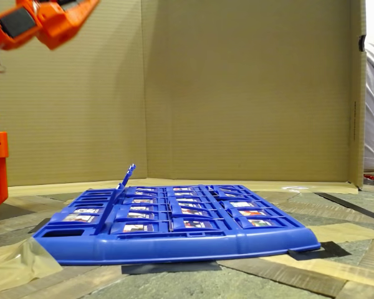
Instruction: Flip A0.
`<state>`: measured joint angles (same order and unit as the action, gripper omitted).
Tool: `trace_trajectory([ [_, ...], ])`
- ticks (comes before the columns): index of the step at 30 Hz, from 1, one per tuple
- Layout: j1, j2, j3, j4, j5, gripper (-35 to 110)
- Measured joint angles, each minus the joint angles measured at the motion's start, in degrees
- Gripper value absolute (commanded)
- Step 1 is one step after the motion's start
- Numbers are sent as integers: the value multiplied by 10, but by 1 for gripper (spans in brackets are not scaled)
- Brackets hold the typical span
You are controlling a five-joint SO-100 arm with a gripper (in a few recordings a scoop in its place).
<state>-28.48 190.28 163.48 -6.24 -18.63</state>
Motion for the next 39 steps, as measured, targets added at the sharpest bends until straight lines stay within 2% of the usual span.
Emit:
trace_trajectory([
  [4,1,-62,-31,62,29,0],
  [9,10,-229,-237,217,68,0],
  [17,25,-410,-381,323,84,0],
  [29,42,-757,-704,629,110,0],
  [36,63,-850,-777,778,118,0],
  [39,72,-865,-773,803,107,0],
])
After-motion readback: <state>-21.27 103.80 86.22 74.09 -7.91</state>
